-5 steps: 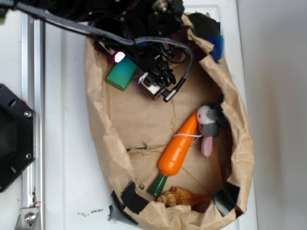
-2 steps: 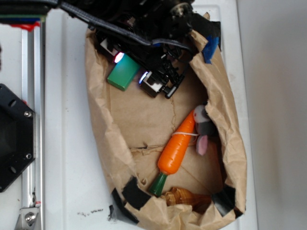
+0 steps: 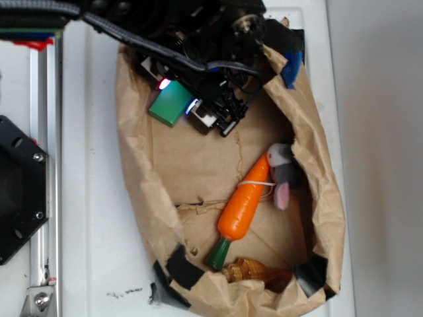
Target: Grab the green block.
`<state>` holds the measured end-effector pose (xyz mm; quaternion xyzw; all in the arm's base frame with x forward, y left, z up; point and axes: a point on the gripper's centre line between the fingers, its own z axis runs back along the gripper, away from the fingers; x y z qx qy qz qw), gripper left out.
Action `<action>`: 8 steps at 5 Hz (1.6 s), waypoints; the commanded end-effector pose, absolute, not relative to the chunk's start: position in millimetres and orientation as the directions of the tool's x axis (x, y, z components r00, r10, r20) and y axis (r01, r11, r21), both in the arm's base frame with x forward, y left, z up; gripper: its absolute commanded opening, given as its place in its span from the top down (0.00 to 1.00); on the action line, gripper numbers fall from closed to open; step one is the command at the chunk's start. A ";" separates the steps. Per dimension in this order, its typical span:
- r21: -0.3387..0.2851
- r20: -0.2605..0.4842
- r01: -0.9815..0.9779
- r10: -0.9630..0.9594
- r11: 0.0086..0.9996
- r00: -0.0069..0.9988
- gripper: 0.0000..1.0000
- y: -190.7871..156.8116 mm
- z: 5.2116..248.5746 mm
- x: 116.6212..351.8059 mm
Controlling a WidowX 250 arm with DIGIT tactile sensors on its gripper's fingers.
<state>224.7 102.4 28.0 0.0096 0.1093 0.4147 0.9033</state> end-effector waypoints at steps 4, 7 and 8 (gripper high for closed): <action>0.033 -0.032 -0.472 0.473 0.881 0.881 1.00 97.3 68.2 246.2; 0.098 0.081 0.056 -0.064 0.994 0.995 1.00 19.2 143.8 280.5; 0.145 0.114 0.163 -0.180 0.976 0.977 1.00 16.1 145.5 262.3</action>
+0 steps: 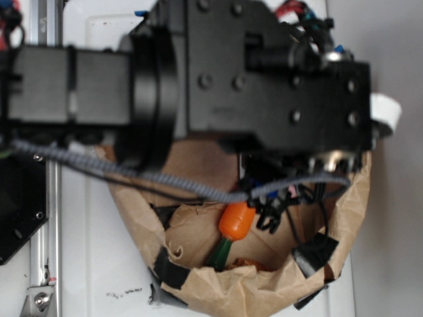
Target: Grab the green block.
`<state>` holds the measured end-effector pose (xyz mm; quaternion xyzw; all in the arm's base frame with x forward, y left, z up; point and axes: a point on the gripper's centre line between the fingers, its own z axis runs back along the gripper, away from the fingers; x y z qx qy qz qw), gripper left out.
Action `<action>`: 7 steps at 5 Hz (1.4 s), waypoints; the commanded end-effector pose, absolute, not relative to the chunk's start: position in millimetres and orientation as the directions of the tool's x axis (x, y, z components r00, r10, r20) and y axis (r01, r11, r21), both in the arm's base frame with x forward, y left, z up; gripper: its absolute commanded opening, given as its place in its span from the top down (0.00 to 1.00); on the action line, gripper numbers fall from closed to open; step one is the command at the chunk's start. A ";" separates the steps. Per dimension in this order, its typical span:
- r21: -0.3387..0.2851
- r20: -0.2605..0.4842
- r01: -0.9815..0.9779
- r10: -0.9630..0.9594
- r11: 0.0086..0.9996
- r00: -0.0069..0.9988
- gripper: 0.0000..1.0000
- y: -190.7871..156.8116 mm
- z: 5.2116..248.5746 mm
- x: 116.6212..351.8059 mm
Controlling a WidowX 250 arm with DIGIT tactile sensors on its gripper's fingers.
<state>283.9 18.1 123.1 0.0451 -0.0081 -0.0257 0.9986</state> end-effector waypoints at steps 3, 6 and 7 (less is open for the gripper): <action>0.029 0.085 -0.279 0.276 0.960 0.957 0.00 44.3 127.0 237.4; 0.048 -0.006 -0.538 0.538 0.842 0.843 0.00 58.5 95.9 220.2; 0.051 -0.024 -0.560 0.562 0.827 0.827 0.00 67.8 93.5 225.7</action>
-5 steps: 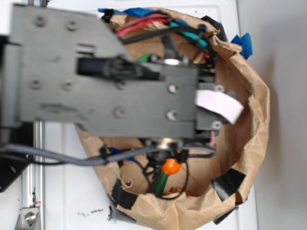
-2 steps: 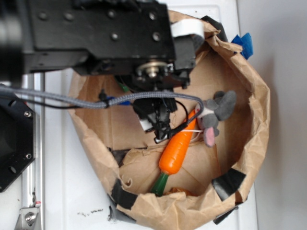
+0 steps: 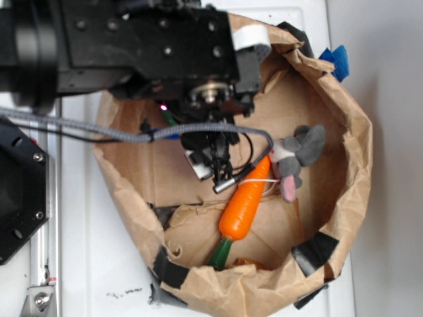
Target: Grab the green block.
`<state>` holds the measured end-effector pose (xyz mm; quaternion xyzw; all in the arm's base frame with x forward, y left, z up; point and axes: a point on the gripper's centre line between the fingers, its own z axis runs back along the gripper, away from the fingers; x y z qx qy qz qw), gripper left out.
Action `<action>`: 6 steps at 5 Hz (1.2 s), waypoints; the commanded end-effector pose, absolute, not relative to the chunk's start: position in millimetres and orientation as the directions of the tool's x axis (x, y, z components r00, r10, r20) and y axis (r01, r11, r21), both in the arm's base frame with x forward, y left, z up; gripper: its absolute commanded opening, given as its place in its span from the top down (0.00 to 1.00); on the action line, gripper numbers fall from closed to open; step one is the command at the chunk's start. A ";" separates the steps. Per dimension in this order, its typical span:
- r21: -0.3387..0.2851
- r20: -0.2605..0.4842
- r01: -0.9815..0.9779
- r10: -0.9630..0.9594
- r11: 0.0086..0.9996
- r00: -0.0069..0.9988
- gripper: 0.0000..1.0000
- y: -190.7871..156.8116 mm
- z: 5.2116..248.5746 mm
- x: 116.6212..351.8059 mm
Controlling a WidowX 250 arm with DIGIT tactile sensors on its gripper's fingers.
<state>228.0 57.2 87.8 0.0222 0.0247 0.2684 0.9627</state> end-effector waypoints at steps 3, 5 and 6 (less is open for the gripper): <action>-0.012 0.080 -0.446 0.445 0.895 0.892 0.00 102.8 73.9 220.8; -0.007 0.093 -0.468 0.467 0.884 0.879 0.00 108.1 73.3 217.1; -0.002 0.088 -0.473 0.472 0.881 0.877 0.00 107.8 71.2 217.1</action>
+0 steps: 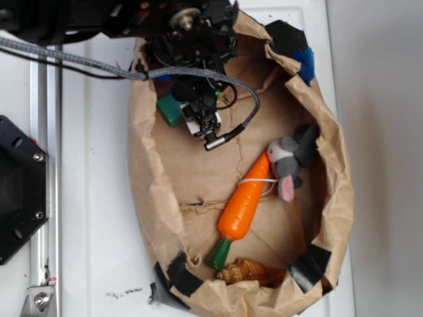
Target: Grab the green block.
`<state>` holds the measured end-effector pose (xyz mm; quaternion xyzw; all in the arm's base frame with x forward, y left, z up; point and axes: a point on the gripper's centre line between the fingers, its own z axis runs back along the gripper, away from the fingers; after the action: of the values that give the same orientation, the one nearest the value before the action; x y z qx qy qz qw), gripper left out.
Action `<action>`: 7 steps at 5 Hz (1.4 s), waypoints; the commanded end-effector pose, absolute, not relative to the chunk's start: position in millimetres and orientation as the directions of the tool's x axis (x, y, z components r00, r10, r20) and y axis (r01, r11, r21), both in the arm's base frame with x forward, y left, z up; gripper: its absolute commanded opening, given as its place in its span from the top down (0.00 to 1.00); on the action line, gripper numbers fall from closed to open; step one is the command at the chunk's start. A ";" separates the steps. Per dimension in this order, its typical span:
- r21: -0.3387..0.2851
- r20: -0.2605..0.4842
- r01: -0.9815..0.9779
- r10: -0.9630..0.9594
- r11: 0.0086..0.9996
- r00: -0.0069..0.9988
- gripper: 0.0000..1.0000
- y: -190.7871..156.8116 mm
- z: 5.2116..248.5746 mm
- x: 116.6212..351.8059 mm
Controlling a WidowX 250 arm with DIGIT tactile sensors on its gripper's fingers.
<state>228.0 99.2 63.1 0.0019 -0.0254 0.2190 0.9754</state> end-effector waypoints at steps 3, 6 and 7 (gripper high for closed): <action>-0.075 0.115 -0.421 0.427 0.904 0.897 0.00 97.3 44.0 229.3; -0.068 0.126 -0.334 0.340 0.940 0.932 0.00 78.0 34.0 243.6; -0.064 0.125 -0.337 0.342 0.939 0.931 0.00 80.3 36.7 247.8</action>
<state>246.2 83.6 27.9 -0.0252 -0.0465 0.1809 0.9821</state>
